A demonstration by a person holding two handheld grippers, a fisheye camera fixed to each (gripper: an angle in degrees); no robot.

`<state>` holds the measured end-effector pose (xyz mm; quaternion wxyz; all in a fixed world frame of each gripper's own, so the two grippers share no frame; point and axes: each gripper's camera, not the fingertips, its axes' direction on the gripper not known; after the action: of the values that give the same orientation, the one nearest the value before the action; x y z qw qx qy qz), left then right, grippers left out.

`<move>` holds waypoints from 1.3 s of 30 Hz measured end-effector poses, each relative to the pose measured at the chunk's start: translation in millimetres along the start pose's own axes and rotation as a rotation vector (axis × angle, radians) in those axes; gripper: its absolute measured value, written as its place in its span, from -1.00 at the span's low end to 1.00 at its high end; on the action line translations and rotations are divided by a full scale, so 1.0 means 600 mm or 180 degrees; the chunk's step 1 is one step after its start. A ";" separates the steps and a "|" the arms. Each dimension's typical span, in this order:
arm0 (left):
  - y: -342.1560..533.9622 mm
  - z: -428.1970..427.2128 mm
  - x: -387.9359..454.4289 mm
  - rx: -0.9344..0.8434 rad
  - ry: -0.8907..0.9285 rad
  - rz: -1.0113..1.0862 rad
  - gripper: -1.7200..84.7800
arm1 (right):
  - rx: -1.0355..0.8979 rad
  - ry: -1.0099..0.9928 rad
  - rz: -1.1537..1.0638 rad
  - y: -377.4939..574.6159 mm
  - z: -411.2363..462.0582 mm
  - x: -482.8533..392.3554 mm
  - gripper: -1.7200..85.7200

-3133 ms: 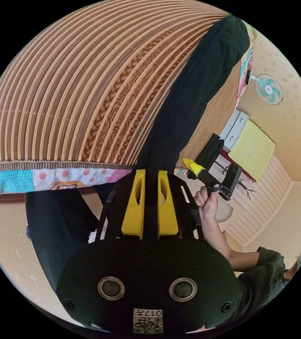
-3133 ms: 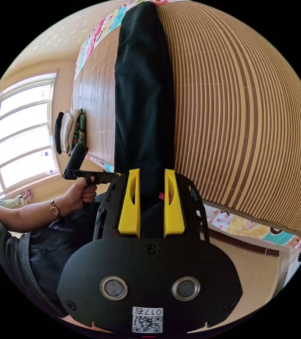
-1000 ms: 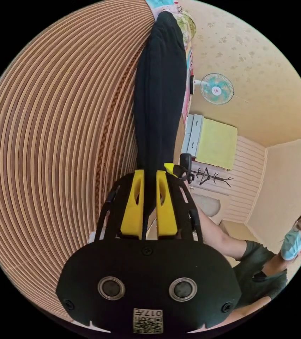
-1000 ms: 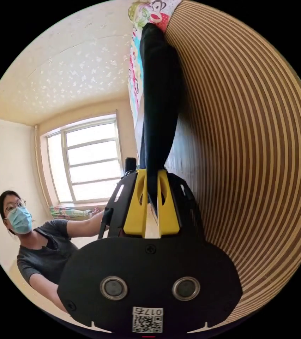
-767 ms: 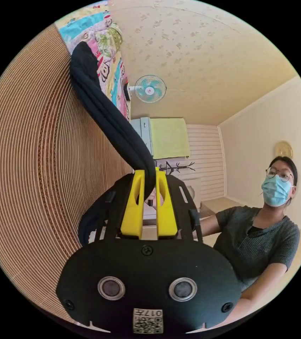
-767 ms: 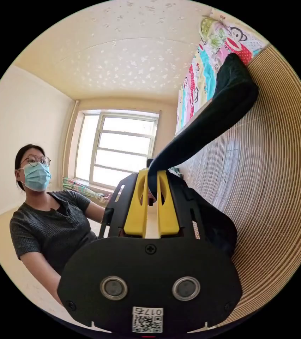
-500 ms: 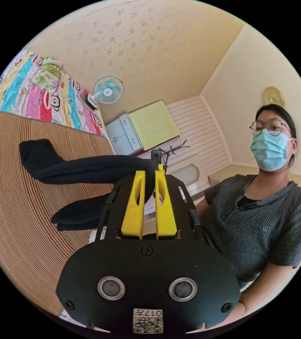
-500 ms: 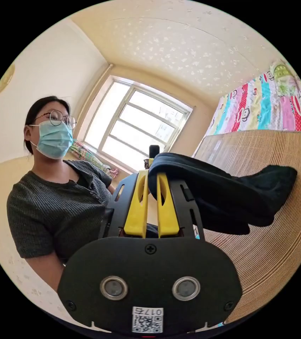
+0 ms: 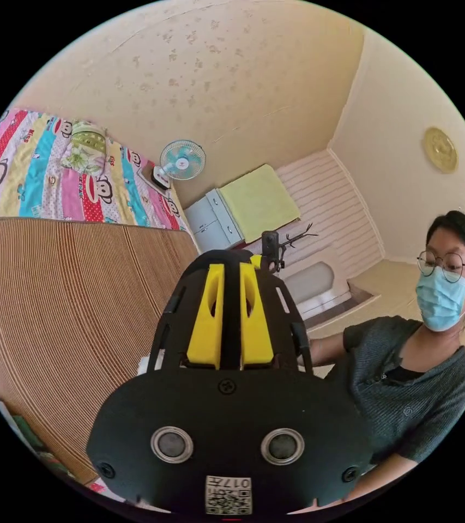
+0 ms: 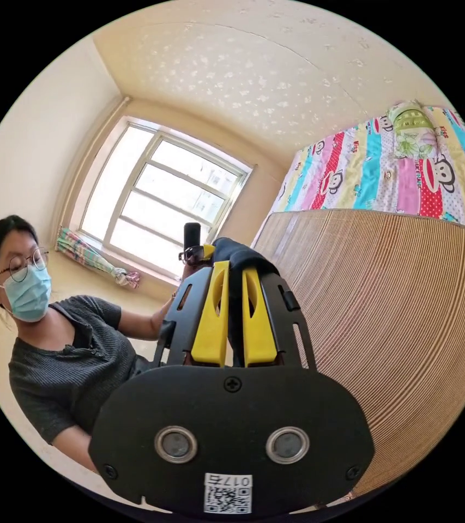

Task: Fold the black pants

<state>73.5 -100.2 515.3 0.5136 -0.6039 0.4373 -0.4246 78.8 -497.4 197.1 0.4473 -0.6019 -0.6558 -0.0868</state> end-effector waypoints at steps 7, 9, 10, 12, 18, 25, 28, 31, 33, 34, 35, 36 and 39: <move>0.007 0.083 -0.172 -0.0566 -0.0786 -0.0233 -0.84 | -0.0599 0.0842 0.0367 0.033 0.127 0.115 -0.92; 0.070 0.107 -0.212 -0.0681 -0.0739 -0.0402 -0.84 | -0.0632 0.0786 0.0516 0.089 0.148 0.138 -0.91; 0.089 0.114 -0.221 -0.0713 -0.0710 -0.0465 -0.84 | -0.0629 0.0714 0.0686 0.133 0.159 0.155 -0.89; 0.175 0.148 -0.254 -0.0909 -0.0714 -0.0742 -0.84 | -0.0670 0.0637 0.0994 0.201 0.180 0.185 -0.86; 0.319 0.166 -0.368 -0.1003 -0.1109 -0.1908 -0.76 | -0.1585 0.0745 0.2233 0.351 0.253 0.306 -0.68; 0.216 0.112 -0.495 -0.0317 -0.0731 -0.1968 -0.53 | -0.0689 0.0693 0.2098 0.257 0.188 0.374 -0.52; 0.156 0.130 -0.567 -0.0506 -0.0674 -0.1899 -0.47 | -0.0726 0.0557 0.2144 0.224 0.208 0.428 -0.41; 0.122 0.174 -0.624 -0.0965 -0.0646 -0.1827 -0.44 | -0.0710 0.0246 0.2299 0.225 0.236 0.469 -0.38; 0.118 0.207 -0.645 -0.1173 -0.0512 -0.1774 -0.45 | -0.0602 0.0286 0.2342 0.232 0.241 0.471 -0.41; 0.119 0.208 -0.647 -0.1119 -0.0478 -0.1784 -0.46 | -0.0483 0.0331 0.2382 0.241 0.240 0.467 -0.44; 0.123 0.206 -0.648 -0.1004 -0.0471 -0.1846 -0.49 | -0.0354 0.0253 0.2445 0.253 0.237 0.464 -0.48; 0.131 0.203 -0.646 -0.0881 -0.0349 -0.1924 -0.55 | -0.0309 0.0202 0.2472 0.260 0.235 0.462 -0.51; 0.157 0.196 -0.620 -0.0823 -0.0274 -0.1997 -0.65 | -0.0291 0.0072 0.2448 0.302 0.215 0.442 -0.61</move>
<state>82.3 279.4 385.3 0.2952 -0.7864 0.2583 -0.4771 206.7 -177.5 228.2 0.4271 -0.8222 -0.3727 0.0515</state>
